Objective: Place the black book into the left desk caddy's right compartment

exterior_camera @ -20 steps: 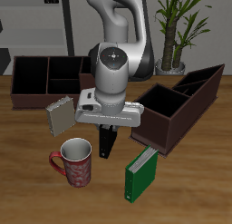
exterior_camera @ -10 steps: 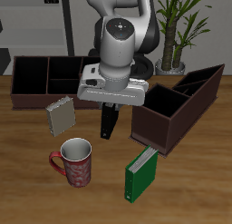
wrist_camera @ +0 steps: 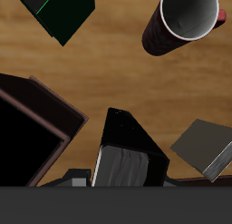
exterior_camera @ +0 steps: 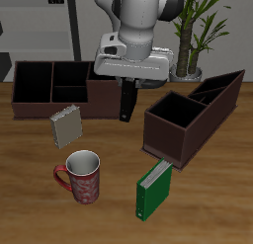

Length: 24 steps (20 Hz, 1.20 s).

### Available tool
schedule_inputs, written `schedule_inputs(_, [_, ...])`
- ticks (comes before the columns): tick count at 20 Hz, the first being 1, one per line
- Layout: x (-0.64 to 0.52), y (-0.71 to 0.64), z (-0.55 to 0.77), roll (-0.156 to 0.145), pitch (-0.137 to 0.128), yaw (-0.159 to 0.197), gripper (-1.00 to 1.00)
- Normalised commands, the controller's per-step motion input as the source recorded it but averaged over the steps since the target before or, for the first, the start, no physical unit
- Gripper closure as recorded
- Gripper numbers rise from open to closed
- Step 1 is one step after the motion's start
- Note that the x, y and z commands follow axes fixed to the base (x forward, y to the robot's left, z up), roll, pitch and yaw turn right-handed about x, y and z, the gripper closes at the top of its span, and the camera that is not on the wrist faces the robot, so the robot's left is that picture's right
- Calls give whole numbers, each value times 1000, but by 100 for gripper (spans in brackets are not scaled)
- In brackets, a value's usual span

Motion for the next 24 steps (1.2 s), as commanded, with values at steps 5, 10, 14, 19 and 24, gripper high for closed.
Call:
schedule_inputs(5, [-330,275,609,13,-67,20,100])
schedule_inputs(10, [-234,124,456,-10,-37,4,100])
schedule_inputs(14, [-121,127,295,-2,-33,7,100])
schedule_inputs(19, [-88,342,134,32,7,-20,100])
schedule_inputs(24, [-13,705,105,59,24,41,100])
